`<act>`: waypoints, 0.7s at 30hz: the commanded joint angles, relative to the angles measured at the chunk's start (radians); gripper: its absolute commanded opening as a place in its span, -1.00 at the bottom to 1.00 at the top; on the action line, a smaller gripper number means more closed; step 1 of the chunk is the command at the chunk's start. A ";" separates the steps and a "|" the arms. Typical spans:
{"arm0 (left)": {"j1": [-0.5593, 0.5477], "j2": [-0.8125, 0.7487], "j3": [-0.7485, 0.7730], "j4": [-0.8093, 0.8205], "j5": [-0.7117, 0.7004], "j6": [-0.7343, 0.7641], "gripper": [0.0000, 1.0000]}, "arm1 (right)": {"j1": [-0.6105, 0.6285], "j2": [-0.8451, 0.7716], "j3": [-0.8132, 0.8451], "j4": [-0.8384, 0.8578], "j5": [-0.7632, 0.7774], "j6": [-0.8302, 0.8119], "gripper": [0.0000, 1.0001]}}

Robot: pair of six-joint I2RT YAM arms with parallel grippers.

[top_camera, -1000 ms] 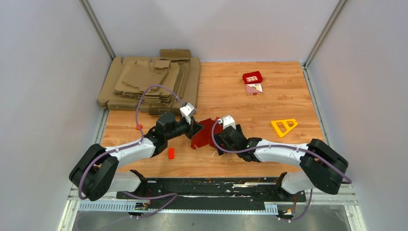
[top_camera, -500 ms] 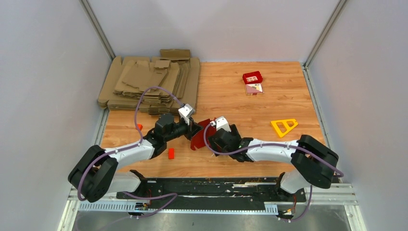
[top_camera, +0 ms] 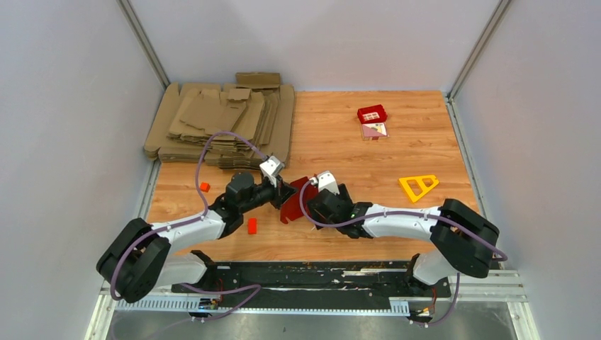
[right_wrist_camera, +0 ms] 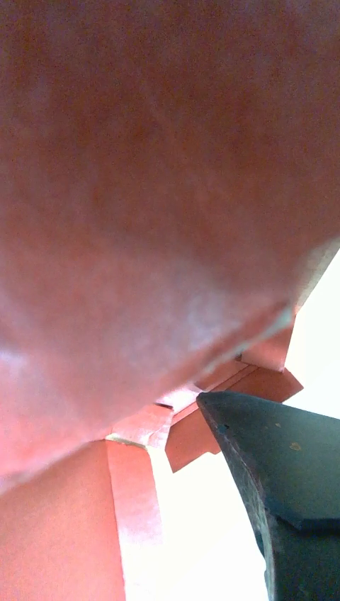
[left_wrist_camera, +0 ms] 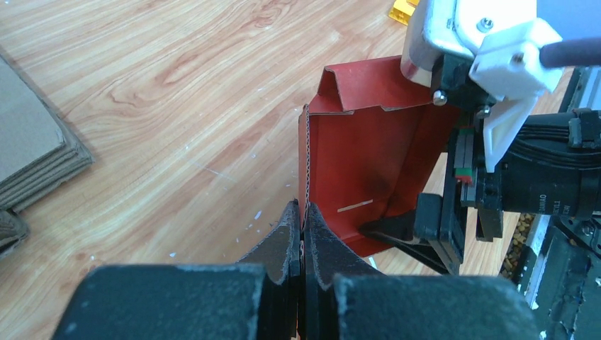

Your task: Fold the paper box

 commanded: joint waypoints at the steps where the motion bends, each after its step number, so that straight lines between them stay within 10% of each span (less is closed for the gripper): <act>1: -0.022 -0.039 -0.036 0.106 0.001 -0.057 -1.00 | 0.010 -0.024 -0.006 0.009 -0.029 0.072 0.55; 21: -0.088 -0.064 -0.053 0.141 -0.083 -0.057 -1.00 | -0.030 -0.100 -0.071 0.057 0.026 0.294 0.56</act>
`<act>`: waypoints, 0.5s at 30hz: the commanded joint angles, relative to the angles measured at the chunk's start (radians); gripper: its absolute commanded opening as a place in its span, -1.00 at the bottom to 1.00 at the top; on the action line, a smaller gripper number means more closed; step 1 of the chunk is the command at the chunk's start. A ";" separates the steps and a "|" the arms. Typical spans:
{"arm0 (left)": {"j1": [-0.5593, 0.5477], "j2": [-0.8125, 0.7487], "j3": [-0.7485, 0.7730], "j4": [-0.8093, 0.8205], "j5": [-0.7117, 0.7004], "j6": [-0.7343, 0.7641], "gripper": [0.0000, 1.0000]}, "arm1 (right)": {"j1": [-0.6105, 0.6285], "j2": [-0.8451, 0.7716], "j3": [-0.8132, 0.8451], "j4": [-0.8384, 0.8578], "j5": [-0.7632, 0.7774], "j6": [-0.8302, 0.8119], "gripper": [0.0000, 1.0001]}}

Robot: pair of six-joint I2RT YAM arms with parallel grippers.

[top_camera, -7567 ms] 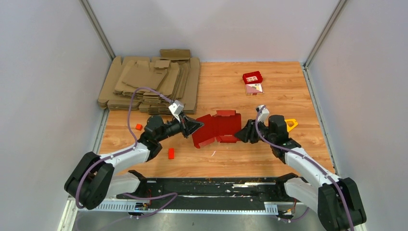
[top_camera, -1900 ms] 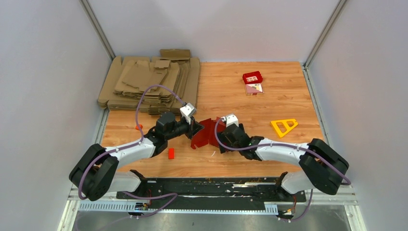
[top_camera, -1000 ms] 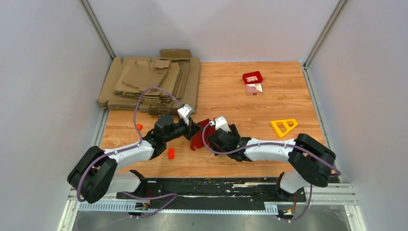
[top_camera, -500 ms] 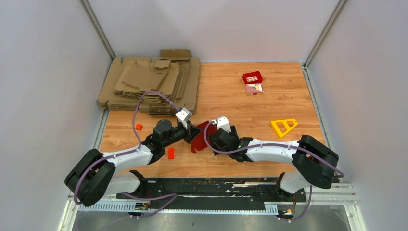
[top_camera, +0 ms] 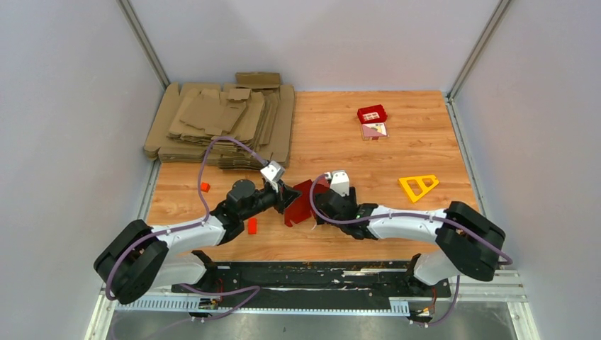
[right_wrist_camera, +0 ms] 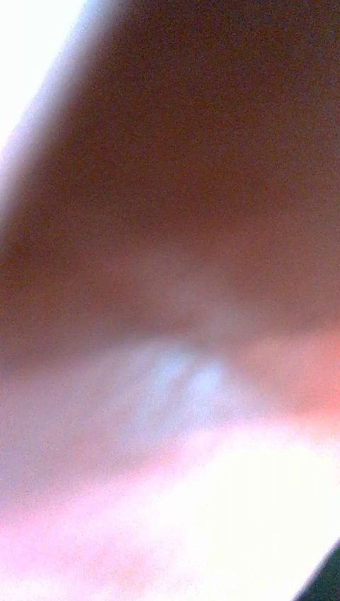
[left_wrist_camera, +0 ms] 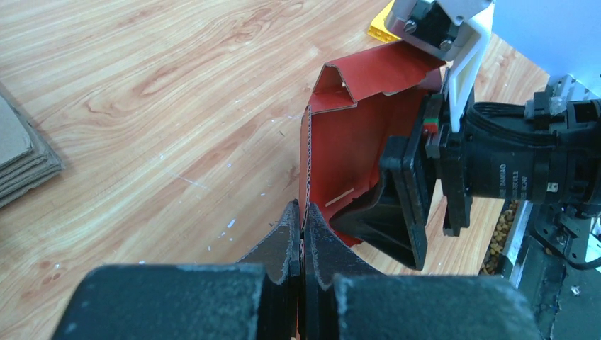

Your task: Fold the paper box

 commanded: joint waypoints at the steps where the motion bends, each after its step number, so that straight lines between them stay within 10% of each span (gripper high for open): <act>1: -0.008 -0.040 0.010 0.032 0.001 0.005 -1.00 | -0.012 -0.096 -0.048 0.035 -0.007 0.048 0.57; 15: -0.016 -0.019 0.032 0.000 0.005 0.033 -1.00 | -0.012 -0.253 -0.137 -0.001 -0.009 0.047 0.23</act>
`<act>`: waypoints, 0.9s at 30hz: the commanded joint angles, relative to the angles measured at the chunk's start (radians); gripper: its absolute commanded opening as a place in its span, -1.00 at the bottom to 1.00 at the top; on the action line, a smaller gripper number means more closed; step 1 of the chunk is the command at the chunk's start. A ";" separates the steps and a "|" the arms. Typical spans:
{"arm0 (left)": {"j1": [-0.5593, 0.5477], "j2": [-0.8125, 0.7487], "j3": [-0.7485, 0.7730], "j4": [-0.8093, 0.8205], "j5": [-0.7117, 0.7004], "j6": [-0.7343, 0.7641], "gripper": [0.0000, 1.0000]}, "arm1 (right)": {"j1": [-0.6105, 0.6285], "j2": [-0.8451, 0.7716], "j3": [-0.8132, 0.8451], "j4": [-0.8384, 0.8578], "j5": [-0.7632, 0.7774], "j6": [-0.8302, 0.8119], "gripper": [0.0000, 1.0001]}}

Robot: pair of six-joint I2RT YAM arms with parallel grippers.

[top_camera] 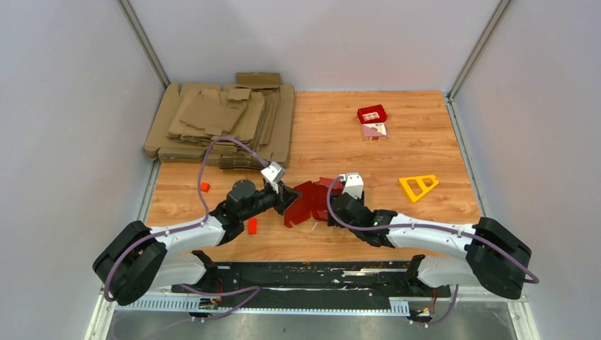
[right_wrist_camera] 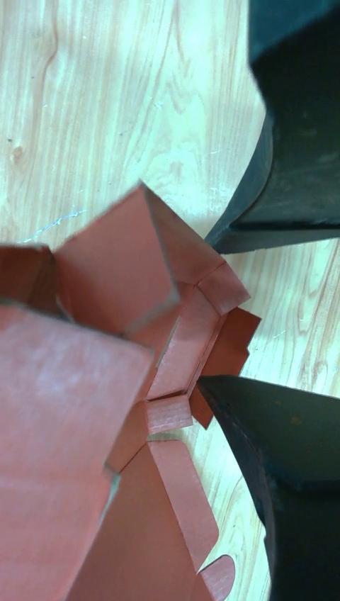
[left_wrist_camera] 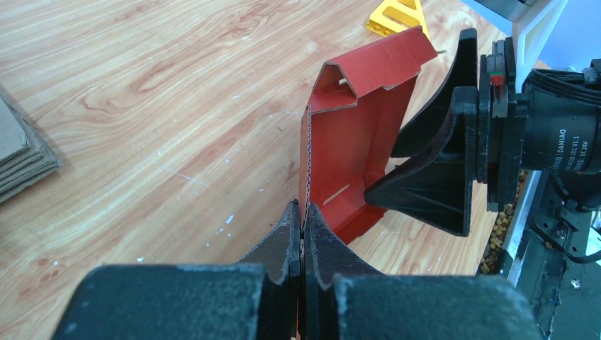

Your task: Fold the paper box

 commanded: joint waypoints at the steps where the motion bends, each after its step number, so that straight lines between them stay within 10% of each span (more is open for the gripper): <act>1: -0.010 -0.001 0.031 0.022 -0.002 0.023 -1.00 | -0.001 -0.033 -0.011 0.000 0.007 0.012 0.16; 6: -0.013 0.005 0.031 0.028 -0.002 0.021 -1.00 | -0.002 -0.032 -0.014 0.008 -0.007 0.007 -0.08; 27: -0.030 0.090 0.046 0.129 0.107 -0.027 -1.00 | -0.001 0.009 -0.011 0.093 -0.064 -0.034 -0.03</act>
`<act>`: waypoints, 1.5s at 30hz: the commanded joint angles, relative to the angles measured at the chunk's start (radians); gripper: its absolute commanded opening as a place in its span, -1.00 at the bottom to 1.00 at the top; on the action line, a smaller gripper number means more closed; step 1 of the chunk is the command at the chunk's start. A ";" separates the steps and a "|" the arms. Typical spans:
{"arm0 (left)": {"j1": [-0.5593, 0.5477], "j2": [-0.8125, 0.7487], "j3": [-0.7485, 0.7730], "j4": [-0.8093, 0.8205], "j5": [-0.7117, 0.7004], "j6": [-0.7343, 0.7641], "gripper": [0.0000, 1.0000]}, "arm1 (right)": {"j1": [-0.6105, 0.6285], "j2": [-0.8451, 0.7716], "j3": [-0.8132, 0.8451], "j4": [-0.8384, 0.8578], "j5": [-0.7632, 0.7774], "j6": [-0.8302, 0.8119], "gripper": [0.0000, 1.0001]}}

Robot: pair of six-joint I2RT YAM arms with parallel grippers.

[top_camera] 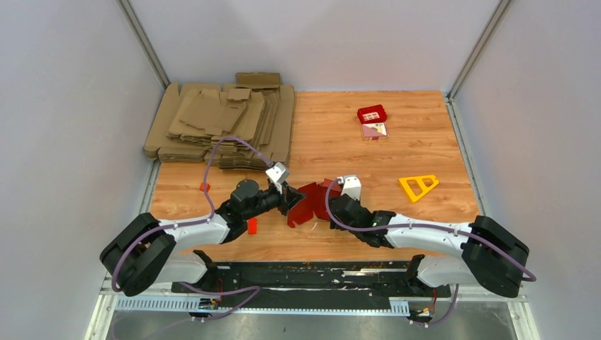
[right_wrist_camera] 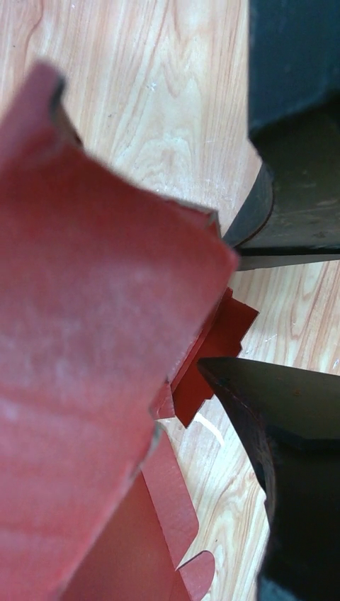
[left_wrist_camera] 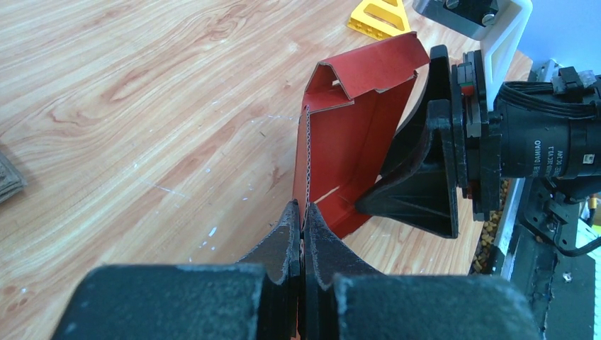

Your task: Fold the paper box

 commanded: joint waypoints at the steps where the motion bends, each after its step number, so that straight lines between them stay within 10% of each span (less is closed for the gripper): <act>1: -0.013 0.025 0.043 0.055 0.078 -0.025 -1.00 | -0.001 -0.005 0.008 0.080 -0.018 -0.021 -0.02; 22: -0.013 0.048 0.097 -0.031 0.134 0.034 -1.00 | -0.115 -0.168 -0.130 0.254 -0.264 -0.154 0.01; 36: -0.015 0.091 0.122 -0.042 0.167 0.026 -1.00 | -0.115 -0.144 -0.124 0.235 -0.330 -0.214 0.39; 45: -0.014 0.101 0.126 -0.045 0.170 0.026 -1.00 | -0.113 -0.060 -0.071 0.181 -0.287 -0.224 0.16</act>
